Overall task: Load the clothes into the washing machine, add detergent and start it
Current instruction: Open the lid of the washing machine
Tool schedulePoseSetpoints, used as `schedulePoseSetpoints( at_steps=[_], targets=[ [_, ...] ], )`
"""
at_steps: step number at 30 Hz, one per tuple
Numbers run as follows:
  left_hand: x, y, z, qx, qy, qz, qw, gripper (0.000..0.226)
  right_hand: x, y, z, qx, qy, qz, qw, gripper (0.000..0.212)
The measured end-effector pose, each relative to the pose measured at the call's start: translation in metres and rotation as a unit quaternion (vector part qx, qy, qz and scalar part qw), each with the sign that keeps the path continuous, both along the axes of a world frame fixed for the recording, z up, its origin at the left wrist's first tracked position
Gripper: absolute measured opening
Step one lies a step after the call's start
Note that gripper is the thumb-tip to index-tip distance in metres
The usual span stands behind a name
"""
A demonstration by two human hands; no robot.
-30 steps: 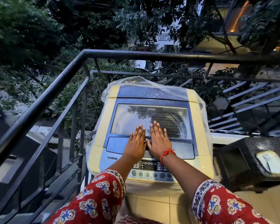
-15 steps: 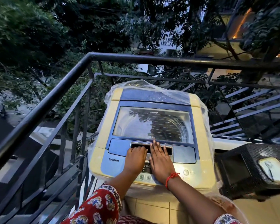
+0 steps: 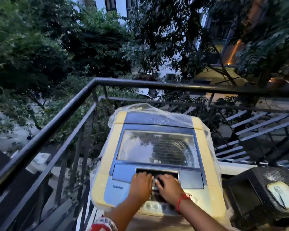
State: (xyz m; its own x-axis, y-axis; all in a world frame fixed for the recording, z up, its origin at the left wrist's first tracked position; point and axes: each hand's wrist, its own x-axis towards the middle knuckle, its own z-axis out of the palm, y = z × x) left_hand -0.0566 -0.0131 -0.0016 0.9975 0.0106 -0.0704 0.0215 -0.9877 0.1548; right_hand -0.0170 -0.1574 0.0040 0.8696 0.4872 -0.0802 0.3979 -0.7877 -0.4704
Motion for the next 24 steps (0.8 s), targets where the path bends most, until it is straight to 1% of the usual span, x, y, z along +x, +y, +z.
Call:
schedulePoseSetpoints(
  at_steps=[1, 3, 5, 6, 7, 9, 11, 13, 14, 16, 17, 19, 21, 24],
  targets=[
    [-0.002, 0.000, -0.003, -0.008, 0.006, -0.001, 1.000, 0.013, -0.001, 0.001, -0.001, -0.008, -0.004, -0.005, 1.000, 0.031],
    [0.003, 0.005, -0.012, -0.017, -0.002, 0.000, 1.000, 0.017, 0.000, 0.006, -0.003, -0.025, -0.013, -0.022, 0.999, 0.041],
    [0.007, 0.008, -0.019, 0.015, -0.029, -0.001, 0.999, 0.021, 0.003, 0.013, -0.003, -0.055, -0.017, -0.042, 0.997, 0.057],
    [0.009, 0.007, -0.015, 0.024, -0.042, -0.005, 0.999, 0.023, 0.003, 0.016, -0.001, -0.073, -0.022, -0.057, 0.995, 0.060],
    [0.012, 0.008, -0.010, 0.021, -0.053, -0.007, 0.998, 0.024, 0.003, 0.019, 0.001, -0.095, -0.031, -0.070, 0.993, 0.058],
    [0.017, 0.008, 0.001, 0.003, -0.095, -0.021, 0.995, 0.025, 0.006, 0.022, 0.004, -0.107, -0.038, -0.082, 0.990, 0.040],
    [0.020, 0.010, 0.013, -0.010, -0.111, -0.034, 0.993, 0.026, 0.010, 0.024, 0.012, -0.111, -0.081, -0.095, 0.986, 0.031],
    [0.026, 0.014, 0.024, -0.018, -0.104, -0.046, 0.993, 0.027, 0.012, 0.026, 0.023, -0.117, -0.090, -0.095, 0.984, 0.033],
    [0.029, 0.016, 0.033, -0.019, -0.098, -0.056, 0.993, 0.027, 0.014, 0.027, 0.029, -0.110, -0.105, -0.094, 0.984, 0.038],
    [0.036, 0.018, 0.052, -0.016, -0.095, -0.067, 0.993, 0.028, 0.019, 0.029, 0.040, -0.095, -0.159, -0.096, 0.978, 0.047],
    [0.039, 0.019, 0.063, -0.017, -0.097, -0.069, 0.993, 0.029, 0.023, 0.031, 0.047, -0.081, -0.188, -0.105, 0.973, 0.047],
    [0.046, 0.022, 0.082, -0.011, -0.107, -0.078, 0.991, 0.030, 0.029, 0.037, 0.063, -0.087, -0.211, -0.130, 0.965, 0.043],
    [0.052, 0.024, 0.100, -0.010, -0.119, -0.075, 0.990, 0.030, 0.037, 0.042, 0.077, -0.093, -0.234, -0.146, 0.957, 0.043],
    [0.067, 0.027, 0.122, -0.011, -0.115, -0.052, 0.992, 0.032, 0.051, 0.045, 0.096, -0.060, -0.280, -0.157, 0.945, 0.045]
  ],
)
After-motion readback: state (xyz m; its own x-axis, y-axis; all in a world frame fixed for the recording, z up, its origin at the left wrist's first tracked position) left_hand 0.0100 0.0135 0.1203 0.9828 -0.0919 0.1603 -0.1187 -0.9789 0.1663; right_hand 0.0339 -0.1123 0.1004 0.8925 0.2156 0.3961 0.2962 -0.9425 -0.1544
